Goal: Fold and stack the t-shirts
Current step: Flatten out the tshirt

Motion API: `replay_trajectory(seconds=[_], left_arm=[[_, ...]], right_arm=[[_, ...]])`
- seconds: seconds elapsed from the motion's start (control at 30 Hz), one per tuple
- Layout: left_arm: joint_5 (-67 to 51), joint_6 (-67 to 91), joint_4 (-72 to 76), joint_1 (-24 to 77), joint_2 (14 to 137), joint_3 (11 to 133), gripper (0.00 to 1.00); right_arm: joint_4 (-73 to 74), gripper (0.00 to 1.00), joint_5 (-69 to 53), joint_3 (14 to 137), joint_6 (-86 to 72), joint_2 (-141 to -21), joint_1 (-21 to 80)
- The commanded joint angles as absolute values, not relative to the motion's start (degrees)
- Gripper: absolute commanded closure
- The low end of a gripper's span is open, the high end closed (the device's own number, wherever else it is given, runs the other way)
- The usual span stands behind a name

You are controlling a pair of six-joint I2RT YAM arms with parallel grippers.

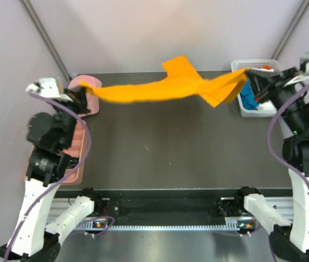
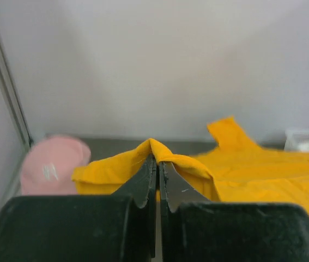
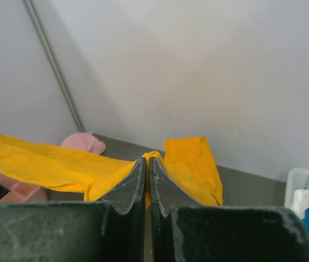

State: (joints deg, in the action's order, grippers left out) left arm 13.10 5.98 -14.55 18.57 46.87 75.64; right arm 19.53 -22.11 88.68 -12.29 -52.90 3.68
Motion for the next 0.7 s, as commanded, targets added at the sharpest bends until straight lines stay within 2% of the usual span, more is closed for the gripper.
replay_trajectory(seconds=[0.0, 0.03, 0.13, 0.27, 0.43, 0.67], left_arm=[[7.7, 16.5, -25.8, 18.5, 45.7, 57.8, 1.00], [7.9, 18.4, -25.6, 18.5, 45.2, 51.2, 1.00], [8.1, 23.9, -23.2, 18.7, 45.1, 42.0, 1.00], [8.0, 27.5, -26.2, 19.5, 49.3, 45.3, 1.00], [9.9, 29.7, -25.7, 19.6, 50.4, 44.8, 1.00], [11.3, 29.9, -30.0, 19.6, 51.0, 44.7, 1.00]], right_arm=[[18.4, 1.00, -26.4, 71.3, -18.4, -50.4, 3.4], [18.0, 1.00, -27.1, 68.4, -18.9, -49.4, 3.4], [15.4, 1.00, -27.8, 57.8, -21.5, -47.3, 3.4], [13.3, 1.00, -30.0, 47.5, -24.6, -46.8, 4.0], [12.9, 1.00, -29.5, 44.4, -26.1, -46.9, 5.5], [24.4, 1.00, -26.1, 46.6, -23.2, -47.7, 5.8]])
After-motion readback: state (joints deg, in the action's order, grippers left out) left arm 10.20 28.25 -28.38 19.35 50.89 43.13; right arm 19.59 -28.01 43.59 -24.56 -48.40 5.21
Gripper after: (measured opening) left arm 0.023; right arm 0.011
